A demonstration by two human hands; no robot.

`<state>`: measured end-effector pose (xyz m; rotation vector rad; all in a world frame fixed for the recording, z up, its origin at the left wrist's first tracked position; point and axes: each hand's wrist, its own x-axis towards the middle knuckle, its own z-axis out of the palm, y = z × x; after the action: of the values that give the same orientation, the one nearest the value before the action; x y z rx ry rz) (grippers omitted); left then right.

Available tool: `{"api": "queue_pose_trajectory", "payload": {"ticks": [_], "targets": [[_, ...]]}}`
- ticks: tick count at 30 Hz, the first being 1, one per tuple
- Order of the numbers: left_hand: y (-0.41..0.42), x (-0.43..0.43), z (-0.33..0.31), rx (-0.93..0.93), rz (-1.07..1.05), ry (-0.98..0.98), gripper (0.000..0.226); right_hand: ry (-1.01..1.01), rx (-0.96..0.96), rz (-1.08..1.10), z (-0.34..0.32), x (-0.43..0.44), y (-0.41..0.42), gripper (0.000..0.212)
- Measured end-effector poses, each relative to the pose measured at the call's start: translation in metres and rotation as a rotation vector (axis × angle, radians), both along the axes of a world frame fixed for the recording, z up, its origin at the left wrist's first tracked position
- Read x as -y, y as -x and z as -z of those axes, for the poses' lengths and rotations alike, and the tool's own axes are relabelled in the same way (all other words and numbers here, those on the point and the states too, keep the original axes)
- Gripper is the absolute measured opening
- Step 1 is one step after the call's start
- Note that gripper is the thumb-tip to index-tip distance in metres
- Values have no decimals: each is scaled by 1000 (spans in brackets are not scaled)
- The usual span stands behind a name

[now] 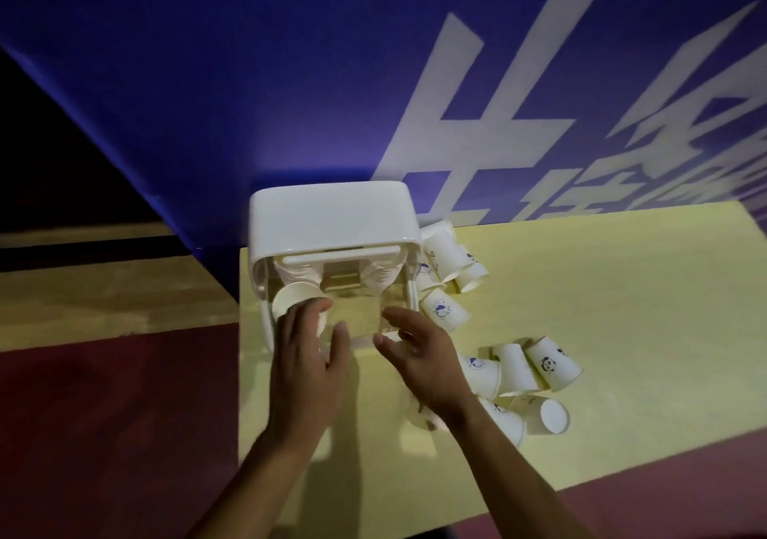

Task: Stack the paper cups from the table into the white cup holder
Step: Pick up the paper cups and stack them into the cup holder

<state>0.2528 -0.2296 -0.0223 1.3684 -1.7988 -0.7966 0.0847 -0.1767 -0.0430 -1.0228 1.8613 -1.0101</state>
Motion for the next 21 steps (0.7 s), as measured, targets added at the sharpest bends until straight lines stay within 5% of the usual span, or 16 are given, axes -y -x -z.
{"api": "queue_pose_trajectory", "payload": {"ticks": [8, 14, 21], "targets": [[166, -1, 2, 222, 317, -325, 61, -69, -63, 224, -17, -69, 120, 20], [276, 29, 33, 282, -29, -698, 95, -76, -9, 224, -10, -100, 200, 14], [326, 51, 53, 156, -380, -830, 79, -163, 55, 163, 10, -111, 275, 8]]}}
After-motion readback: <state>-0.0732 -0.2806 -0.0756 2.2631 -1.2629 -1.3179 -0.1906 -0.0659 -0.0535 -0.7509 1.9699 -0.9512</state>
